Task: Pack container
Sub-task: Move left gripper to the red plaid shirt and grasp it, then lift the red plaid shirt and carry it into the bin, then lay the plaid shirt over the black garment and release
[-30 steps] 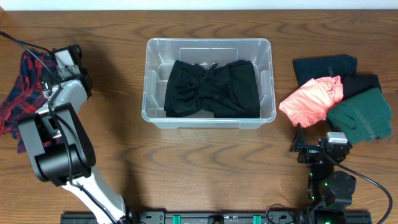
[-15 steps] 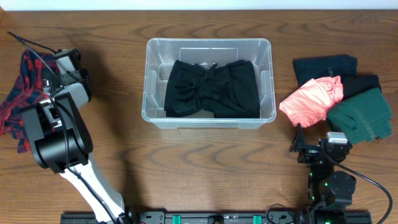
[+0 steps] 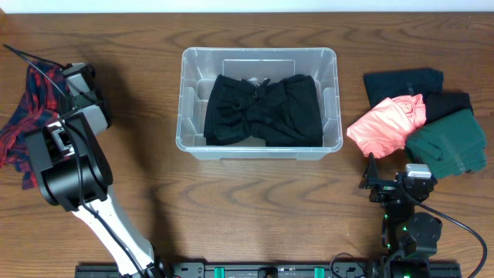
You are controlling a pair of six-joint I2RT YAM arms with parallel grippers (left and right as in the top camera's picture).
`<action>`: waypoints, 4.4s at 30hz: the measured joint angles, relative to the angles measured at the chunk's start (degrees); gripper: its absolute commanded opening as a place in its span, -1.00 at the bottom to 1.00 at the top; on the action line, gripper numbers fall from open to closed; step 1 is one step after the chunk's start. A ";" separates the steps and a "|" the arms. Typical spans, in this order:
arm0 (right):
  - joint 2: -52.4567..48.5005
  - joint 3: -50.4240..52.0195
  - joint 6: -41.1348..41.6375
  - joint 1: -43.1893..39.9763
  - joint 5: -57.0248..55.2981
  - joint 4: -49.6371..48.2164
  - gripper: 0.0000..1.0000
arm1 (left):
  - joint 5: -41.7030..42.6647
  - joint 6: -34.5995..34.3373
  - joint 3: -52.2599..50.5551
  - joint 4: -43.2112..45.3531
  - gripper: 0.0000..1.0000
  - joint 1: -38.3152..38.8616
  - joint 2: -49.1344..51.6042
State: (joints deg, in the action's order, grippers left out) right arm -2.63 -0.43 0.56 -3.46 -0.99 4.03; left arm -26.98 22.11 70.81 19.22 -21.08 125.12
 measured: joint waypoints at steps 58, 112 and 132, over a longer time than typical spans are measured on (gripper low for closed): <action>0.00 0.00 -0.02 0.00 0.00 0.00 0.98 | 28.06 10.12 -0.31 -24.20 -0.90 49.72 -47.54; 0.00 0.00 -0.02 0.00 0.00 0.00 0.98 | 23.06 26.80 -0.33 -21.35 0.12 59.65 -37.05; 0.00 0.00 -0.02 0.00 0.00 0.00 0.98 | 27.67 -18.03 -0.31 -40.24 -0.88 54.23 -29.79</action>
State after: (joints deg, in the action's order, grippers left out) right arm -2.63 -0.43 0.54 -3.46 -0.99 4.03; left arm 0.69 4.08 70.50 -21.02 33.15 95.33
